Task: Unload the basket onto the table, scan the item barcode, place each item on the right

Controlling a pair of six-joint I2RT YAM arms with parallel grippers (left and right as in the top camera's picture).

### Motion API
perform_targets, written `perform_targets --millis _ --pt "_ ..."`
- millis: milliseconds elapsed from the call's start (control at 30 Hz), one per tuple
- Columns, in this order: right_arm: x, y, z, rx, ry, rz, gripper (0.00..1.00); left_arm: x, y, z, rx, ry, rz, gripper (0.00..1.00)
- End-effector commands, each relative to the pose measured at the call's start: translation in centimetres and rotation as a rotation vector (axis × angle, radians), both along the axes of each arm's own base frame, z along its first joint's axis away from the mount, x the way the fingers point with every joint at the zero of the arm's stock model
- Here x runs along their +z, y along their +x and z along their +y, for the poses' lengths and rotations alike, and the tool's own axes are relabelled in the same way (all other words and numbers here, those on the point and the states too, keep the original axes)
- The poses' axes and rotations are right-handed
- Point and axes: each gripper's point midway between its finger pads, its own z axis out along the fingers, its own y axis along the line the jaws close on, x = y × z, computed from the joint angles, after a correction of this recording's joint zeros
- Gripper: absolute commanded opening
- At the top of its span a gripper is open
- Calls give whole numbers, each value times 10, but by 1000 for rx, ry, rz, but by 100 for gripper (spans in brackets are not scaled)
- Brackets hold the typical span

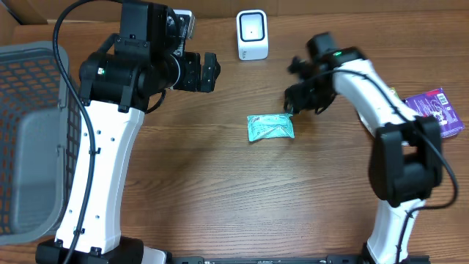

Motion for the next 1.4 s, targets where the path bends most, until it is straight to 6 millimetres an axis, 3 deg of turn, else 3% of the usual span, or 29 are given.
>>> perform_targets --millis 0,167,367,600,800,1167,1367 --pt "52 4 -3 -213 162 26 72 -2 2 -2 -14 2 3 99" --pt "27 -12 -10 -203 163 98 93 -2 2 -2 -14 2 3 99" --pt "-6 -31 14 9 306 63 96 -2 2 -2 -14 2 3 99" --pt "-33 -50 27 104 408 53 98 -2 2 -2 -14 2 3 100" --pt "-59 -50 35 113 435 88 94 -2 2 -2 -14 2 3 100" --pt "-66 -45 47 146 455 56 84 -2 2 -2 -14 2 3 100" --pt "-96 -46 50 150 402 75 71 -2 2 -2 -14 2 3 100"
